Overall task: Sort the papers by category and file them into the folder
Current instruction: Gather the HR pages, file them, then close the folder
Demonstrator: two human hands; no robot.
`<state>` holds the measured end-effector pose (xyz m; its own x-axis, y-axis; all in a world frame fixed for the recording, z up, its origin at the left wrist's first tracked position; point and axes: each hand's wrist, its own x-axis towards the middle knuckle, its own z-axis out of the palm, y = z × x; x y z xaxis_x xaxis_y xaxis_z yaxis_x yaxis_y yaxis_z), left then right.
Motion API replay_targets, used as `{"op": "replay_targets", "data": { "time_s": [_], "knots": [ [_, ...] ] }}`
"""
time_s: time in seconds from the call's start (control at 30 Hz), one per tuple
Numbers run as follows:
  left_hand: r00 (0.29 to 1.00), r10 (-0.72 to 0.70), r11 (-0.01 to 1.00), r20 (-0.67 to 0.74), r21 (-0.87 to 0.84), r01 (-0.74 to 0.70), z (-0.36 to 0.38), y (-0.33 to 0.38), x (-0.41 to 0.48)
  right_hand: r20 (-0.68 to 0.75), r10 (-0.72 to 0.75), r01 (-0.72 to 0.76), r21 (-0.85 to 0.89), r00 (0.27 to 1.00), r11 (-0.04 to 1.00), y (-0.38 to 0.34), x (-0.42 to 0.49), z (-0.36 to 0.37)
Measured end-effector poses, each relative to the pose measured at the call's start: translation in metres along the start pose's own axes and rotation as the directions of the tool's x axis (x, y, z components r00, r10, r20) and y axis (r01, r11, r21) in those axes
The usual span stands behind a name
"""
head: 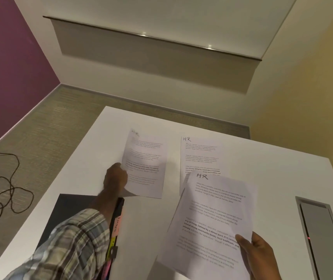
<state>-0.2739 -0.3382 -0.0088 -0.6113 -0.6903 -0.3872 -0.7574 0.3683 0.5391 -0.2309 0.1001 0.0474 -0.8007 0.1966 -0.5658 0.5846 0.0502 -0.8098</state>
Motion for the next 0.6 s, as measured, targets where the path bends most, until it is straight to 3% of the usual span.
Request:
{"op": "replay_targets", "data": {
  "time_s": [0.2,0.3,0.37,0.47,0.6],
  "knots": [
    [0.977,0.169,0.951,-0.133,-0.240,-0.197,-0.054,0.021,-0.080,0.005,-0.024,0.024,0.008,1.000,1.000,-0.010,-0.004,-0.009],
    [0.972,0.184,0.930,-0.147,-0.294,-0.220,-0.076,0.023,-0.133,0.031,-0.044,0.044,-0.017,0.999,0.999,-0.012,-0.005,-0.016],
    [0.980,0.187,0.909,-0.066,-0.367,-0.198,-0.079,0.018,-0.169,0.048,-0.080,0.083,-0.063,0.996,0.995,-0.018,-0.011,-0.024],
    [0.976,0.207,0.926,0.072,-0.336,-0.171,-0.066,0.017,-0.220,0.081,-0.155,0.164,-0.128,0.985,0.978,-0.027,-0.018,-0.033],
    [0.943,0.244,0.928,0.228,-0.338,-0.158,-0.040,0.023,-0.271,0.146,-0.149,0.166,-0.114,0.978,0.980,-0.041,-0.033,-0.048]
  ]
}}
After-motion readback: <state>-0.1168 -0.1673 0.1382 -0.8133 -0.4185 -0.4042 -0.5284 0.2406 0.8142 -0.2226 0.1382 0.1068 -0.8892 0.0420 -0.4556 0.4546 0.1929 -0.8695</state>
